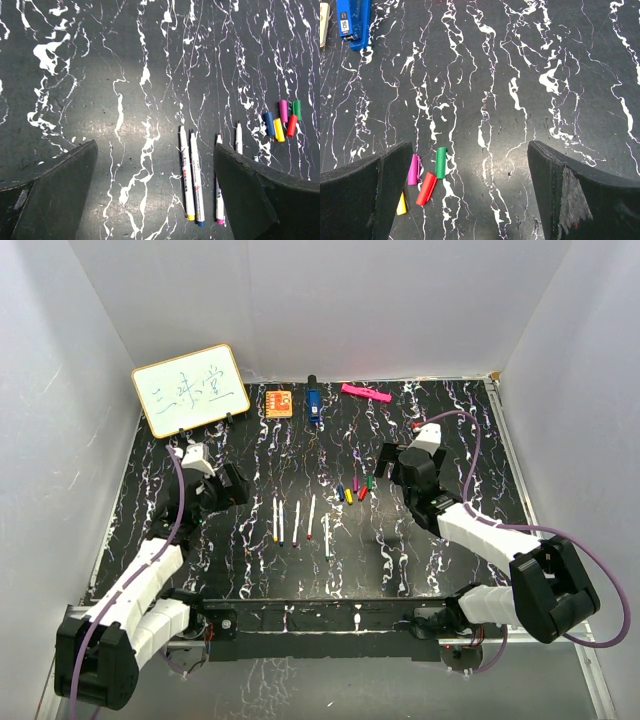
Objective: Insert the pens into the pen caps
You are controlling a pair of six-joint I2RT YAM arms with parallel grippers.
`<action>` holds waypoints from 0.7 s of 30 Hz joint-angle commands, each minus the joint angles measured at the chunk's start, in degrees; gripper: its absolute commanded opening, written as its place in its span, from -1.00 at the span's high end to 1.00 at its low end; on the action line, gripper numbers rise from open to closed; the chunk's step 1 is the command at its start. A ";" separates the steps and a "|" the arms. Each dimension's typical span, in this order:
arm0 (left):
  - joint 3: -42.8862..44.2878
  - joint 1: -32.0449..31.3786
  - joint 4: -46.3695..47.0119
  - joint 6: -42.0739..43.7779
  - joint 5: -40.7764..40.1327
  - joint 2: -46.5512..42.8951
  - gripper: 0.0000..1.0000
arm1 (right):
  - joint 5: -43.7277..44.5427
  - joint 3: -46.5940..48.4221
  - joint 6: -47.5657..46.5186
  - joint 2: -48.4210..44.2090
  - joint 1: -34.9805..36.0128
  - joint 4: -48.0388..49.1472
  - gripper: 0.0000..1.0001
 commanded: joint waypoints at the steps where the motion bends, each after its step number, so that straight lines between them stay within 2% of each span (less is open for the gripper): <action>1: 4.76 -0.58 -5.51 0.06 3.55 2.99 -0.97 | -0.44 2.37 0.69 -0.07 -1.10 1.62 -0.96; 6: 7.10 -3.08 -11.69 0.47 2.03 3.00 -0.97 | -1.08 1.94 2.06 -1.05 -2.24 1.70 -0.96; 12: 7.77 -11.29 -16.27 -0.71 -5.85 1.52 -0.97 | -4.08 1.31 3.77 -1.75 -4.36 2.85 -0.96; 18: 6.70 -21.29 -14.01 -2.13 -13.34 5.52 -0.97 | -7.20 1.00 5.22 -1.90 -6.29 3.70 -0.88; 21: 6.89 -23.71 -12.70 -2.50 -15.33 8.42 -0.97 | -8.01 0.78 5.58 -2.53 -7.08 3.69 -0.86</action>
